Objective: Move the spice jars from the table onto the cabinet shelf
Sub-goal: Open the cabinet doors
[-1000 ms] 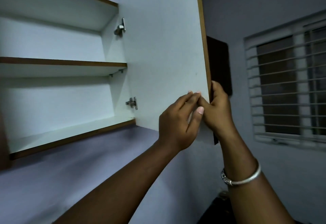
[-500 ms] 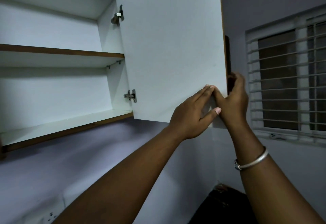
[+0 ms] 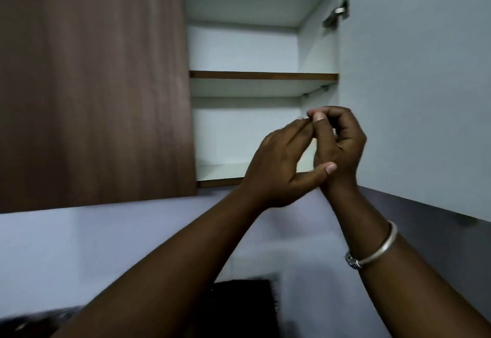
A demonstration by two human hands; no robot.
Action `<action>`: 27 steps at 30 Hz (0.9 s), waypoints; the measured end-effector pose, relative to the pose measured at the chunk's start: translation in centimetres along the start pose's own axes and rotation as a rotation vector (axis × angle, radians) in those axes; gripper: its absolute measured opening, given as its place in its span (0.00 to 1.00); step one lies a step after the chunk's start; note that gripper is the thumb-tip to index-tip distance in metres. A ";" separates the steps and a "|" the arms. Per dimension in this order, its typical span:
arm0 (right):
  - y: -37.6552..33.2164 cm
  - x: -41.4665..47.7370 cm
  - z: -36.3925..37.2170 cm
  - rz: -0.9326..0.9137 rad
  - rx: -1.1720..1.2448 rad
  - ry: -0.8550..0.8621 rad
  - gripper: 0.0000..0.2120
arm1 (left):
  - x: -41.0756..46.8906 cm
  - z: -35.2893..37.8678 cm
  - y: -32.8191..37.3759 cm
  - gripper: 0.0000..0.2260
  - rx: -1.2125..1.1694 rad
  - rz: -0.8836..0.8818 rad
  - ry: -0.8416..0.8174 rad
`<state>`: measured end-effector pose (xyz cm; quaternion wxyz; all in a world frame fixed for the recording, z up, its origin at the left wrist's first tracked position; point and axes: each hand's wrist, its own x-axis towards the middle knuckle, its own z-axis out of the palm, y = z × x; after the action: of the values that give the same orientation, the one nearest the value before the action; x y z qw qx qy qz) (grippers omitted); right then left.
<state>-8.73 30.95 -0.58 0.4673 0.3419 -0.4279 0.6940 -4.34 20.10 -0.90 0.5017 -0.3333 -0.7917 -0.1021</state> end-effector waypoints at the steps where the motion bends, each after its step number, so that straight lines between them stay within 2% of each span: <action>1: 1.0 -0.5 2.4 0.069 0.039 -0.048 0.05 | -1.0 -1.4 -1.6 0.28 0.075 -0.059 0.001; 5: 4.7 -1.5 10.9 0.407 0.151 -0.317 0.02 | -3.9 -5.8 -7.1 0.30 0.230 -0.386 -0.050; 7: 6.0 -2.2 14.6 0.568 0.134 -0.471 0.14 | -5.0 -7.5 -9.4 0.35 0.251 -0.589 -0.077; 10: 7.2 -3.4 18.3 0.776 0.045 -0.733 0.40 | -6.7 -9.3 -11.5 0.43 0.200 -0.877 -0.129; 12: 7.6 -4.3 19.8 0.831 0.050 -0.852 0.48 | -7.9 -10.1 -12.2 0.48 0.150 -0.978 -0.155; 14: 7.8 -5.1 20.5 0.832 0.084 -0.898 0.46 | -8.6 -10.6 -12.6 0.48 0.102 -1.003 -0.151; 18: 7.3 -6.7 20.1 0.786 0.127 -0.812 0.39 | -9.3 -10.5 -12.0 0.41 0.038 -0.977 -0.132; 21: 5.6 -8.2 19.0 0.660 0.042 -0.753 0.33 | -10.3 -9.9 -10.2 0.43 0.136 -0.924 -0.102; 24: 2.5 -10.5 18.0 0.500 -0.037 -0.669 0.28 | -11.9 -10.5 -7.2 0.45 0.242 -0.865 0.000; 27: -1.8 -12.2 16.8 0.373 0.028 -0.581 0.17 | -14.0 -12.8 -3.1 0.48 0.254 -0.781 0.127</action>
<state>-1.79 11.63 -4.10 0.1864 0.4476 -0.5888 0.6468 6.83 5.46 -6.33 0.5103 0.0636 -0.8324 -0.2067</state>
